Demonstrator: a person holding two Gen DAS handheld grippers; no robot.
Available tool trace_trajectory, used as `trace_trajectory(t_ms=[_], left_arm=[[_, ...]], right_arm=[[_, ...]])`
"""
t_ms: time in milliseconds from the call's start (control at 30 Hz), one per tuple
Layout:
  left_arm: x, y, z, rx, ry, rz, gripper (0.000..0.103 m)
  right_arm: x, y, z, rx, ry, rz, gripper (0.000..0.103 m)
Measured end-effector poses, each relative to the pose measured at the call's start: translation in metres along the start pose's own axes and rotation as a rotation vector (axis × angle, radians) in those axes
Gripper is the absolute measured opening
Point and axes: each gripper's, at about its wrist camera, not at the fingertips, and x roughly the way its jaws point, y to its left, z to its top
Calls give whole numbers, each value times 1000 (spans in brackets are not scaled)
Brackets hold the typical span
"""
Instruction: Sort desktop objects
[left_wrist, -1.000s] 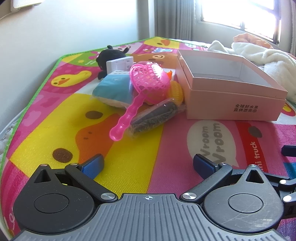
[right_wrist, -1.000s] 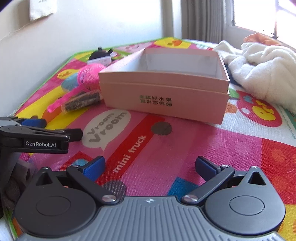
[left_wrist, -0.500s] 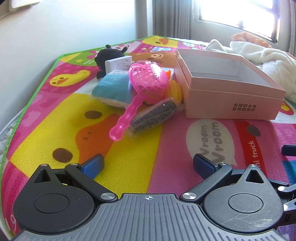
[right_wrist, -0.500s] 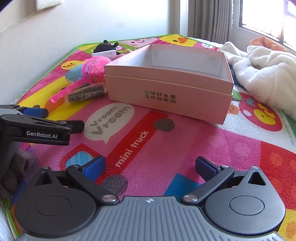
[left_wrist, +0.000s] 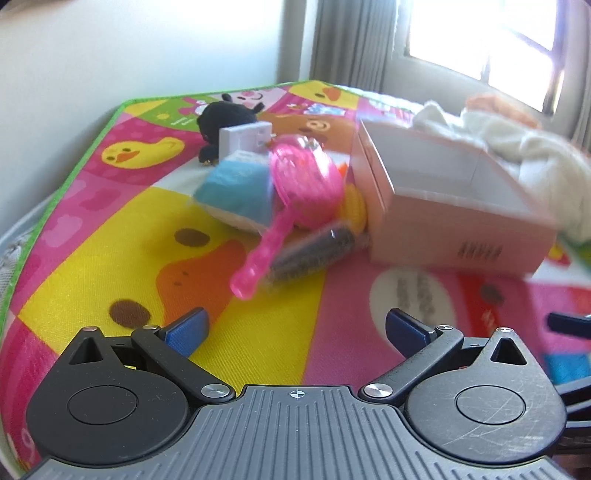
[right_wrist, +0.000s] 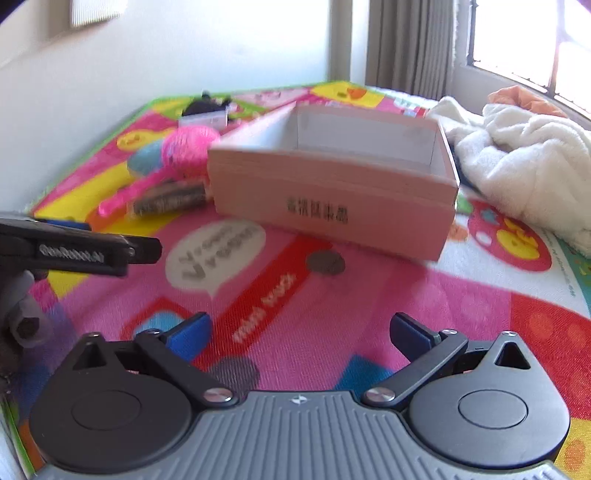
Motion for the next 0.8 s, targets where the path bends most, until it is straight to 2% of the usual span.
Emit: trace_trajectory(t_ms=[67,133,333,433,500,567,633,667,800], left_arm=[[-8,10,13,15,-18,13,103],[-18,22,25,38,-52,29,103],[-44,56,30,0,-65,21,103],[-48,70,23,-55,-52,22,103],[-50,79,19,-89,-45,25,103],[-53,85,18,-112,-47,16,103],[-56,87,17,-118,-52,5,103],[-57,86,16,-109,-48,-7,103],[-58,72,12,-47,-27,-70,103]], right_arm=[[6,9,11,-42,-15,2,66],[17,20,24,-67,-18,21,52],[55,40,61,-73,-29,74,50],[76,45,77,-65,-42,43,49],[84,41,91,1,-61,39,49],[82,36,104,83,-92,129,53],[79,40,116,132,-119,211,73],[81,44,121,141,-118,231,76],[114,58,127,185,-28,257,76]])
